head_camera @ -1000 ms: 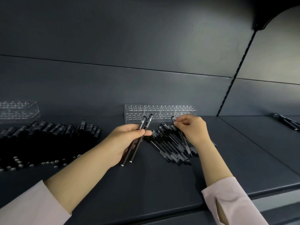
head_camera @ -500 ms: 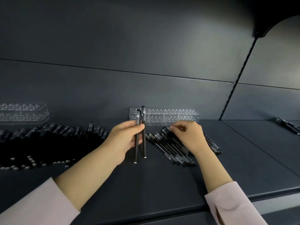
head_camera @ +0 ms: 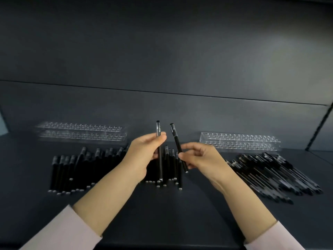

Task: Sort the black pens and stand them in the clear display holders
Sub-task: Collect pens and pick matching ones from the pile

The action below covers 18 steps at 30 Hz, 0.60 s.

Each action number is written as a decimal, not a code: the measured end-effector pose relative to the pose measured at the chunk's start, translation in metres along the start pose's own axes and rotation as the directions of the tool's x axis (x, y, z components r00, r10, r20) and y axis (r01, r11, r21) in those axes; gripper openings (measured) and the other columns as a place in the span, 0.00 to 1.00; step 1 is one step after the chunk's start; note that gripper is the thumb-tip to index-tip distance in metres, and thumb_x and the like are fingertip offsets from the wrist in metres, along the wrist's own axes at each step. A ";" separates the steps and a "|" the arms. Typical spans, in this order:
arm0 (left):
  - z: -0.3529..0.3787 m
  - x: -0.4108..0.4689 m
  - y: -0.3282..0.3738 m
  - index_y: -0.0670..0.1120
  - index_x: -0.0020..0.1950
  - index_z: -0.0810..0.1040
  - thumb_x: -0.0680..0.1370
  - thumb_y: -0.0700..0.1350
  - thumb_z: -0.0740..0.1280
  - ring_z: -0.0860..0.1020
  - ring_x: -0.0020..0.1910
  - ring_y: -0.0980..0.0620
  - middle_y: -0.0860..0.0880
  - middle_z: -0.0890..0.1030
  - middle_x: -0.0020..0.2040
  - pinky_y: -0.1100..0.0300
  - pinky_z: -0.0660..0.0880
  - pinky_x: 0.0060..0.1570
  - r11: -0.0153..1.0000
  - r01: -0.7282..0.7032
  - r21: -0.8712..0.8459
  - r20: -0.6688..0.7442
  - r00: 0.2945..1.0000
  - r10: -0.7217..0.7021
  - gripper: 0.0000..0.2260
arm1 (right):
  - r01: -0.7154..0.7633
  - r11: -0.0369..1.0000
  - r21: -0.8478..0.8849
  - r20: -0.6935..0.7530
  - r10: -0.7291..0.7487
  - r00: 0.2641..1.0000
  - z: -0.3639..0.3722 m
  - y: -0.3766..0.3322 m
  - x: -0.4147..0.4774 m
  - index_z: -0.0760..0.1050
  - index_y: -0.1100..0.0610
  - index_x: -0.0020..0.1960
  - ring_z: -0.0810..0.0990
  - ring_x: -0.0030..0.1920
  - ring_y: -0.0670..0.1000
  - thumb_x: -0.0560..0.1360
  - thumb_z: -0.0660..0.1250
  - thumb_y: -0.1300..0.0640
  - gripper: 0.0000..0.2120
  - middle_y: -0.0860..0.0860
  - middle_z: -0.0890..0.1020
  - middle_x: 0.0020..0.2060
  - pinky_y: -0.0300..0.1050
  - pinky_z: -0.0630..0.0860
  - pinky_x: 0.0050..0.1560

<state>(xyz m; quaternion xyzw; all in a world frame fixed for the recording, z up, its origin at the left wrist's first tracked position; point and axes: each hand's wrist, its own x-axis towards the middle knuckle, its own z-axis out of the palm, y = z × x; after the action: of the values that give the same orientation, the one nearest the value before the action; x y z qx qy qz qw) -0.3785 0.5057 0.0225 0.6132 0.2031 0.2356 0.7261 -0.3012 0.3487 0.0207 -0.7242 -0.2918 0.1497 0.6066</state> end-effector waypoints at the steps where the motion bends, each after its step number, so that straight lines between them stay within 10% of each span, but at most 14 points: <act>1: -0.015 0.001 0.005 0.48 0.56 0.83 0.76 0.46 0.72 0.80 0.49 0.53 0.52 0.84 0.52 0.61 0.74 0.44 0.999 0.011 0.047 -0.008 1.000 -0.011 0.09 | -0.005 0.999 -0.032 0.008 0.006 1.000 0.011 -0.002 0.002 0.79 0.54 0.57 0.79 0.36 0.48 0.73 0.73 0.62 0.13 0.56 0.84 0.38 0.37 0.76 0.39; 8: -0.092 0.023 0.018 0.42 0.67 0.75 0.75 0.50 0.73 0.82 0.41 0.52 0.49 0.82 0.48 0.62 0.76 0.41 0.684 -0.065 0.726 -0.081 0.981 0.179 0.23 | 0.025 0.913 -0.406 -0.057 -0.053 0.997 0.072 -0.004 0.009 0.77 0.50 0.59 0.77 0.32 0.41 0.72 0.72 0.57 0.16 0.49 0.83 0.37 0.30 0.70 0.36; 18: -0.098 0.032 -0.014 0.44 0.57 0.73 0.79 0.51 0.67 0.79 0.45 0.47 0.46 0.79 0.50 0.56 0.72 0.39 0.290 -0.156 0.944 0.069 0.955 0.289 0.13 | -0.032 0.762 -0.646 -0.127 -0.067 0.990 0.107 0.004 0.007 0.83 0.56 0.50 0.77 0.39 0.42 0.73 0.71 0.57 0.07 0.46 0.81 0.38 0.23 0.68 0.34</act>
<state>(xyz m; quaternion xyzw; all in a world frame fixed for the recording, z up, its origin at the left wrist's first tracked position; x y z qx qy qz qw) -0.4088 0.6002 -0.0081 0.9266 0.2560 0.2069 0.1818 -0.3558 0.4375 -0.0060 -0.8949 -0.2881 -0.0177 0.3404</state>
